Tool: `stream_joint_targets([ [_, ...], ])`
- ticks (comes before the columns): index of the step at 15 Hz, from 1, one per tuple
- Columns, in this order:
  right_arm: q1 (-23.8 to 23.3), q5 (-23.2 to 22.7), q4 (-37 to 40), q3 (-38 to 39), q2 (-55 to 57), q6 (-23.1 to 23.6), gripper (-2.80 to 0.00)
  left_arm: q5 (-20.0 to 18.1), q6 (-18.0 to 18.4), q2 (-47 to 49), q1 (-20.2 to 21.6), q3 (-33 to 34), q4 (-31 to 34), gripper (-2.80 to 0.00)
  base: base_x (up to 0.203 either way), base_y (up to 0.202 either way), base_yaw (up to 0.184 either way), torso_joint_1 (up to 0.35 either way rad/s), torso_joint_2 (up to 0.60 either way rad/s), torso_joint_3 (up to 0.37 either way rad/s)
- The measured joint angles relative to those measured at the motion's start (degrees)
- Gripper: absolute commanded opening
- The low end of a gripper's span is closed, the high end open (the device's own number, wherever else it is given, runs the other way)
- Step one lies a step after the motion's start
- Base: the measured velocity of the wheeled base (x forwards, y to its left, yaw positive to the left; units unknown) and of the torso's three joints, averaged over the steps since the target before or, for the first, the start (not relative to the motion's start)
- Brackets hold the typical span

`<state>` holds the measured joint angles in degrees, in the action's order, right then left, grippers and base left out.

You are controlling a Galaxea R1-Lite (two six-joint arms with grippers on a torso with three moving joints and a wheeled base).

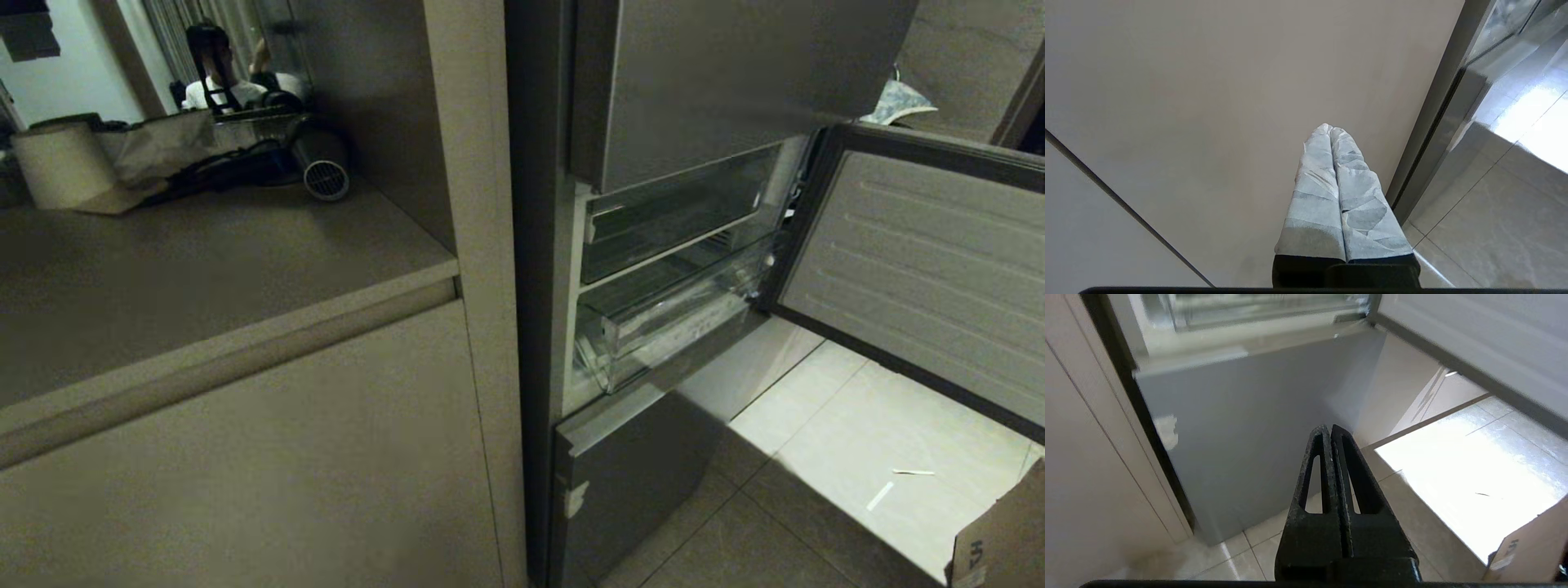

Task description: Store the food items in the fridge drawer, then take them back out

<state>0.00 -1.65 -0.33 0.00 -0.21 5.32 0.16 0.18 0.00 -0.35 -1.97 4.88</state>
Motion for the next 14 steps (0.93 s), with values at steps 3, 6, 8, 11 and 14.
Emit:
stream_joint_targets([
  [3,0.0,0.0,-0.4,0.0,0.0,0.1,-2.80,0.0,0.0,0.0,0.0,0.0,0.0,-2.80,0.000,0.000,0.000,0.188,-0.40,-0.223],
  [6,0.0,0.1,-0.9,0.1,0.0,0.2,-2.80,0.0,0.0,0.0,0.0,0.0,0.0,-2.80,0.000,0.000,0.000,0.155,-0.34,-0.190],
  [8,0.0,0.1,-1.1,0.0,0.0,0.2,-2.80,0.0,0.0,0.0,0.0,0.0,0.0,-2.80,0.000,0.000,0.000,0.161,-0.34,-0.180],
  [11,0.0,0.8,-1.2,0.0,0.0,-0.1,-2.80,0.0,0.0,0.0,0.0,0.0,0.0,-2.80,0.000,0.000,0.000,0.150,-0.33,-0.174],
  [14,0.0,0.9,-1.3,0.0,0.0,-1.1,-2.80,0.0,0.0,0.0,0.0,0.0,0.0,-2.80,0.000,0.000,0.000,0.084,-0.18,-0.089],
])
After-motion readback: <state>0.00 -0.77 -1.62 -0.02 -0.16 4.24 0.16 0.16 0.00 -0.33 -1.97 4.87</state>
